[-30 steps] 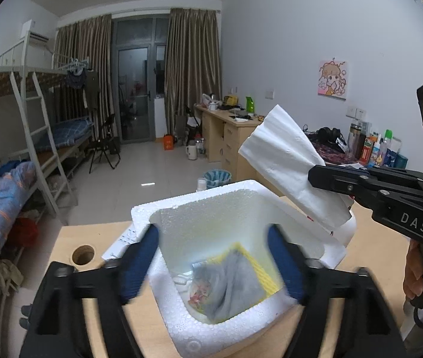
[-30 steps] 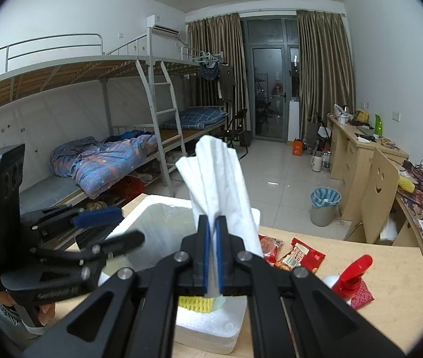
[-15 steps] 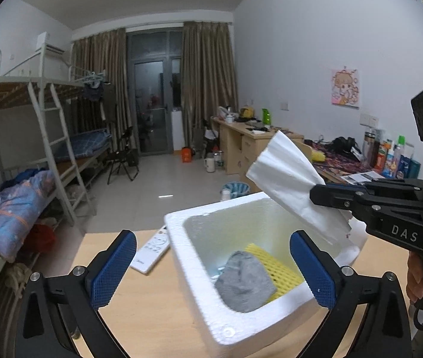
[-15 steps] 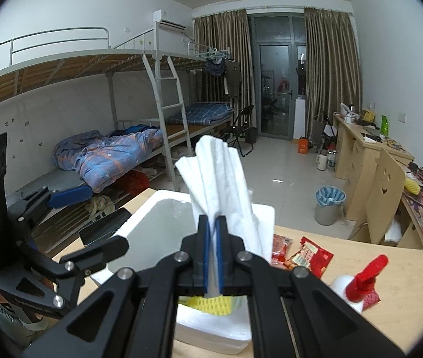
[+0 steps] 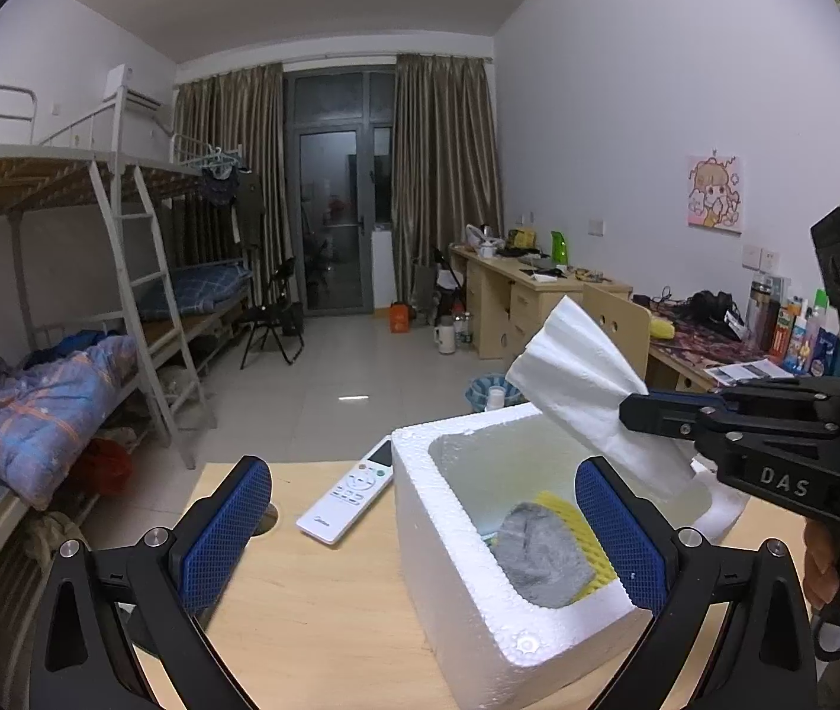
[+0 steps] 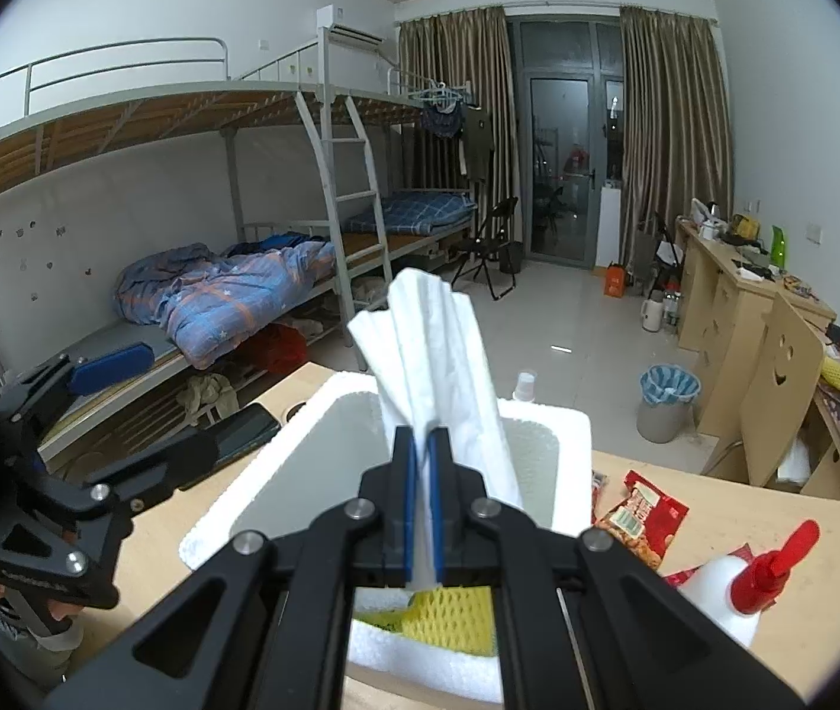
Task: Organize soft objects
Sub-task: 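Lower the white cloth into the foam box and open the right gripper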
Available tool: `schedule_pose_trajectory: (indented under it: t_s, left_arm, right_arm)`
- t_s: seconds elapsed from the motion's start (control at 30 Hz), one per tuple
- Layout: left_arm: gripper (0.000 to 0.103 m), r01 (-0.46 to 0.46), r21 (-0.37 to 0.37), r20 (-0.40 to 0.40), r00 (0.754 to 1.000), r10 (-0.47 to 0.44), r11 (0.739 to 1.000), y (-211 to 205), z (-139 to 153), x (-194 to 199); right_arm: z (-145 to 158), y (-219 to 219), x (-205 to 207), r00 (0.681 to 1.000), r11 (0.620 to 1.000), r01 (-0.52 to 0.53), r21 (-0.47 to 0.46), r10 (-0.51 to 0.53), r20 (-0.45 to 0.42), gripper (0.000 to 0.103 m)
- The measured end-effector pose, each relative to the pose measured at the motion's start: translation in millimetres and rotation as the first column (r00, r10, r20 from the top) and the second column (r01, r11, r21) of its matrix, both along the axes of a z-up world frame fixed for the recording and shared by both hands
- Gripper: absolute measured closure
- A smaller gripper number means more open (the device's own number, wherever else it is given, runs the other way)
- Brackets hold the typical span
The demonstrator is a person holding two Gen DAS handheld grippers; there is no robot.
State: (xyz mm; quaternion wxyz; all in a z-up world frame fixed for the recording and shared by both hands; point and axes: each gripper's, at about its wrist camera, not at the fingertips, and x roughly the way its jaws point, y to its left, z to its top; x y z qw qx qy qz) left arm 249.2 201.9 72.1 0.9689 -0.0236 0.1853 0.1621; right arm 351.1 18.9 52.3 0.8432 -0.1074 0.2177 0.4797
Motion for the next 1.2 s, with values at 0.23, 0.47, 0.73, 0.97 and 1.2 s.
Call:
schedule_pose_trajectory:
  t_s: [0.23, 0.47, 0.73, 0.97, 1.2]
  left_arm:
    - [0.0, 0.018, -0.012, 0.002, 1.0, -0.018, 1.0, 3, -3, -1]
    - [0.0, 0.016, -0.015, 0.014, 1.0, -0.015, 1.0, 7, -2, -6]
    - [0.0, 0.021, -0.021, 0.014, 1.0, -0.02, 1.0, 7, -2, -7]
    - [0.0, 0.027, -0.026, 0.013, 1.0, -0.026, 0.999, 7, -1, -8]
    - [0.0, 0.03, -0.017, 0.023, 0.999, -0.029, 0.999, 0, 4, -17]
  right_arm:
    - [-7, 9, 4, 1.0, 0.999, -0.01, -0.034, 0.01, -0.014, 0.096]
    - [-5, 14, 6, 1.0, 0.999, -0.007, -0.041, 0.007, -0.006, 0.064]
    - [-6, 10, 8, 1.0, 1.0, 0.001, -0.031, -0.002, -0.014, 0.04]
    - [-7, 4, 6, 1.0, 1.0, 0.008, -0.022, -0.008, -0.017, 0.032]
    - [-2, -6, -1, 1.0, 1.0, 0.02, 0.0, -0.02, -0.015, 0.011]
